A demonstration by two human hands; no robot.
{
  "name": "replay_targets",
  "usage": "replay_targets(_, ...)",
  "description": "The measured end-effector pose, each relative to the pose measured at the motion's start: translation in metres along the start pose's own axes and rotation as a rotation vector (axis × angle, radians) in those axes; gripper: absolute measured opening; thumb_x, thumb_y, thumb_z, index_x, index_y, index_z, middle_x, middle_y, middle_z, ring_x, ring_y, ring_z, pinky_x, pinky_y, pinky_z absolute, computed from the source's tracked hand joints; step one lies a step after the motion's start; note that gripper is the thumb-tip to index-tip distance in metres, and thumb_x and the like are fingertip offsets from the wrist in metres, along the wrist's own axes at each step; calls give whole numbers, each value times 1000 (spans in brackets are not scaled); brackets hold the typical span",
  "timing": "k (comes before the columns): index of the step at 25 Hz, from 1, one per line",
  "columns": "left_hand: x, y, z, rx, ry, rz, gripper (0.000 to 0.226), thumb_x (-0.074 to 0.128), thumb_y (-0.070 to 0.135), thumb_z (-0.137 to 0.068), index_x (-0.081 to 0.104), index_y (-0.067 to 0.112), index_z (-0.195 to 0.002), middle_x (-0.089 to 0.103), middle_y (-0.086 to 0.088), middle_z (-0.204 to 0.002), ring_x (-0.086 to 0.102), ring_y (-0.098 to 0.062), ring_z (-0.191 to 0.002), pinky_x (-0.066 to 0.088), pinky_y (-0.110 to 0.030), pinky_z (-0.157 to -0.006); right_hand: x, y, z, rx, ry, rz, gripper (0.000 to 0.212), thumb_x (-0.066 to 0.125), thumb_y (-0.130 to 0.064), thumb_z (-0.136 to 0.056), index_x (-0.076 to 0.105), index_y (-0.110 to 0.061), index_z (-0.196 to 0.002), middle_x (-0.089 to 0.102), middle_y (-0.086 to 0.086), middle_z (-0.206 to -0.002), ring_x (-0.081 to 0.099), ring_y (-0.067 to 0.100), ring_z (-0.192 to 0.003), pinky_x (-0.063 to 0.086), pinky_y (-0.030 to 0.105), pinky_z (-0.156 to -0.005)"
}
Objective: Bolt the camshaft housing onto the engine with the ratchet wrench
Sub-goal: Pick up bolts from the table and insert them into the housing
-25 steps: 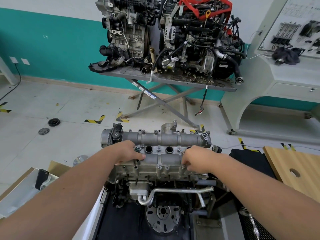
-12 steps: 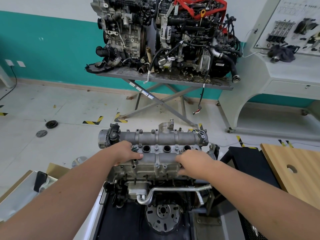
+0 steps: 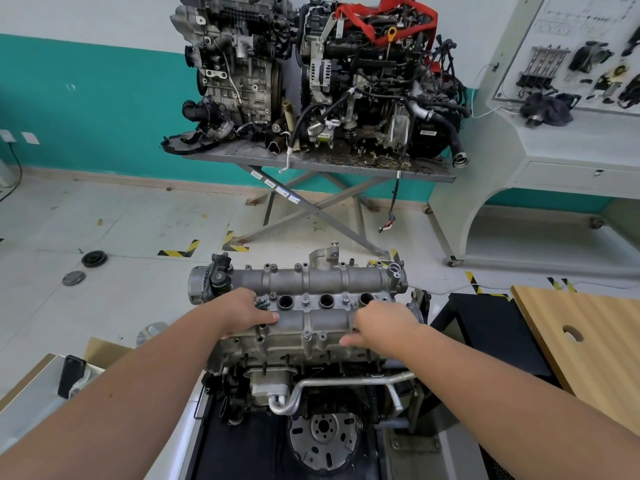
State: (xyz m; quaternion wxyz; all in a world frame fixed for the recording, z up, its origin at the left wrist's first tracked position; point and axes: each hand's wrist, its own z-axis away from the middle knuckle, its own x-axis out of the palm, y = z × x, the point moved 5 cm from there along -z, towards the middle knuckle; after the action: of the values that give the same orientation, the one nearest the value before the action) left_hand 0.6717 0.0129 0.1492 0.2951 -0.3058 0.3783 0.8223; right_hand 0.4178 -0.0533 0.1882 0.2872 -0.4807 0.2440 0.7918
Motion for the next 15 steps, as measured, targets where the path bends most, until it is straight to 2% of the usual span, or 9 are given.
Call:
replay_targets(1,-1,1,0,6,7,-28,50,69,60,-83,52,15,-98,56,0,-72,49,-13,-53,34,-24,-46,-5,9,4,18,52,-62,60,39,-68,-96,56,-15,-74,57,-2,-71,55,17,-64,46,32,-57)
replay_targets(3,-10,8,-4,31,112,-106,47,71,58,-81,54,14,-82,56,2,-68,52,-11,-56,35,-25,-48,-16,40,13,82,126,-142,49,43,-60,-98,61,-18,-79,60,-1,-74,61,20,-72,52,34,-66)
replay_targets(4,-17,14,-7,45,195,-121,48,73,56,-80,53,13,-77,55,3,-63,52,-11,-56,34,-25,-47,-18,57,18,109,101,-144,39,48,-51,-98,65,-18,-85,63,0,-80,63,22,-77,52,33,-68)
replay_targets(6,-24,36,-9,88,292,-120,53,73,56,-81,48,9,-81,52,3,-65,50,-10,-58,34,-27,-47,-14,78,29,114,-6,-145,21,56,-33,-94,69,-19,-100,67,1,-94,64,26,-89,48,30,-71)
replay_targets(8,-16,64,-11,162,288,-143,53,71,57,-81,49,9,-82,54,3,-70,51,-10,-63,33,-28,-48,0,78,36,52,-67,-119,16,55,-22,-94,68,-18,-102,65,4,-93,63,26,-91,48,31,-73)
replay_targets(10,5,86,-12,225,264,-137,40,71,55,-82,51,20,-79,58,3,-73,55,-9,-65,34,-27,-49,11,70,37,13,-36,-48,19,50,-18,-99,66,-9,-98,62,8,-87,59,26,-82,47,33,-69)
replay_targets(13,33,100,-13,246,217,-123,36,68,54,-84,49,24,-82,58,3,-81,56,-9,-69,37,-27,-52,18,69,27,44,-4,20,22,46,-12,-101,66,-5,-98,58,10,-82,52,25,-74,46,37,-67)
replay_targets(15,42,98,-15,218,206,-112,37,68,55,-85,51,22,-84,60,2,-82,58,-11,-70,40,-29,-53,17,68,26,113,9,40,30,43,-25,-104,65,-7,-95,54,5,-77,52,25,-71,46,36,-63)
